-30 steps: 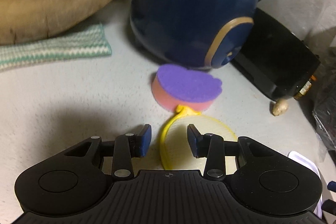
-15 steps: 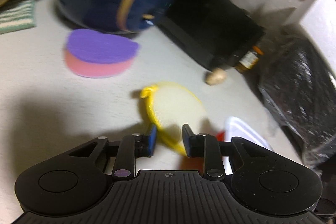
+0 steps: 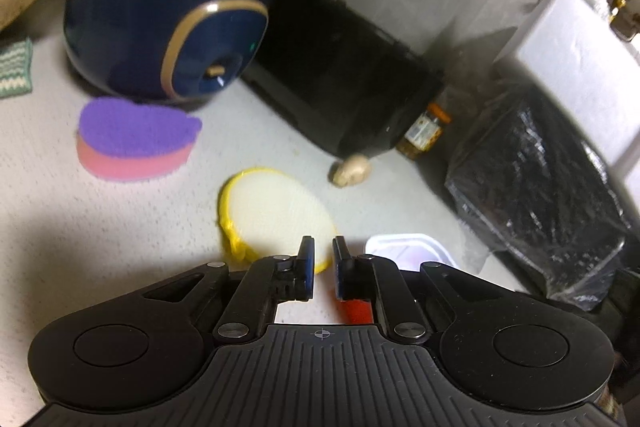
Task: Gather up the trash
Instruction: 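Grasp the yellow-rimmed round mesh disc with the right gripper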
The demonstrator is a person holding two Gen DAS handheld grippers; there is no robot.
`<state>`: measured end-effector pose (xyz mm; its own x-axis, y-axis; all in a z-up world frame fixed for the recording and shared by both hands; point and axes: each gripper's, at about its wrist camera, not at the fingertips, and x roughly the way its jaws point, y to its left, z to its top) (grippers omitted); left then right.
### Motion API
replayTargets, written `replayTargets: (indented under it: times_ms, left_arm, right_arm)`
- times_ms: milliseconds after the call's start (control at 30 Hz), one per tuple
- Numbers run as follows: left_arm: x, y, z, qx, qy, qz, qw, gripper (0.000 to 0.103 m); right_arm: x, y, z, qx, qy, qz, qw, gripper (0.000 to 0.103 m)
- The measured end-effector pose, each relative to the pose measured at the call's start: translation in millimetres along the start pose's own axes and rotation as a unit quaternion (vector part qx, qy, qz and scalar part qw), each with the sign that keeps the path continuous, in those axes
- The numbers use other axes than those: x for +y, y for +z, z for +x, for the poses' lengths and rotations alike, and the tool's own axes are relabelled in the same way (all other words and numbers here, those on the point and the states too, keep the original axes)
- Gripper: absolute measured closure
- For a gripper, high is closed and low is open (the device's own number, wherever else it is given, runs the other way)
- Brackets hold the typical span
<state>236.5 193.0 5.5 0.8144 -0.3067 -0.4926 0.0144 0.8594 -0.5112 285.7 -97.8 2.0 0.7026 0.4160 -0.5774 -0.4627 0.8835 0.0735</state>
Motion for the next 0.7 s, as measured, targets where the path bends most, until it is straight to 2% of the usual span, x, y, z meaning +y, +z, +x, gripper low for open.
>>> replayTargets:
  times_ms: [100, 233, 300, 400, 500, 600, 700]
  left_arm:
    - [2, 0, 1, 0.0, 0.027, 0.004, 0.9996, 0.09]
    - [14, -1, 9, 0.004, 0.052, -0.013, 0.9986, 0.087]
    - [20, -2, 10, 0.003, 0.06, -0.022, 0.9979, 0.087]
    - [24, -3, 11, 0.011, 0.08, -0.032, 0.9963, 0.087]
    - [21, -7, 4, 0.014, 0.106, -0.025, 0.994, 0.087]
    - [18, -12, -8, 0.003, 0.122, 0.0, 0.9925, 0.087]
    - [19, -16, -22, 0.001, 0.131, 0.014, 0.9913, 0.087]
  right_arm:
    - [-13, 6, 8, -0.017, -0.038, 0.006, 0.999, 0.092]
    - [-16, 5, 6, -0.033, -0.064, -0.003, 0.997, 0.088]
    - [-10, 7, -3, -0.04, -0.051, -0.021, 0.998, 0.068]
    - [7, 18, -18, -0.061, -0.046, -0.048, 0.996, 0.054]
    - [25, 38, -22, -0.057, -0.019, -0.054, 0.997, 0.046]
    - [43, 54, -13, -0.017, 0.025, -0.049, 0.998, 0.038]
    - [73, 56, 4, 0.01, 0.023, -0.094, 0.995, 0.037]
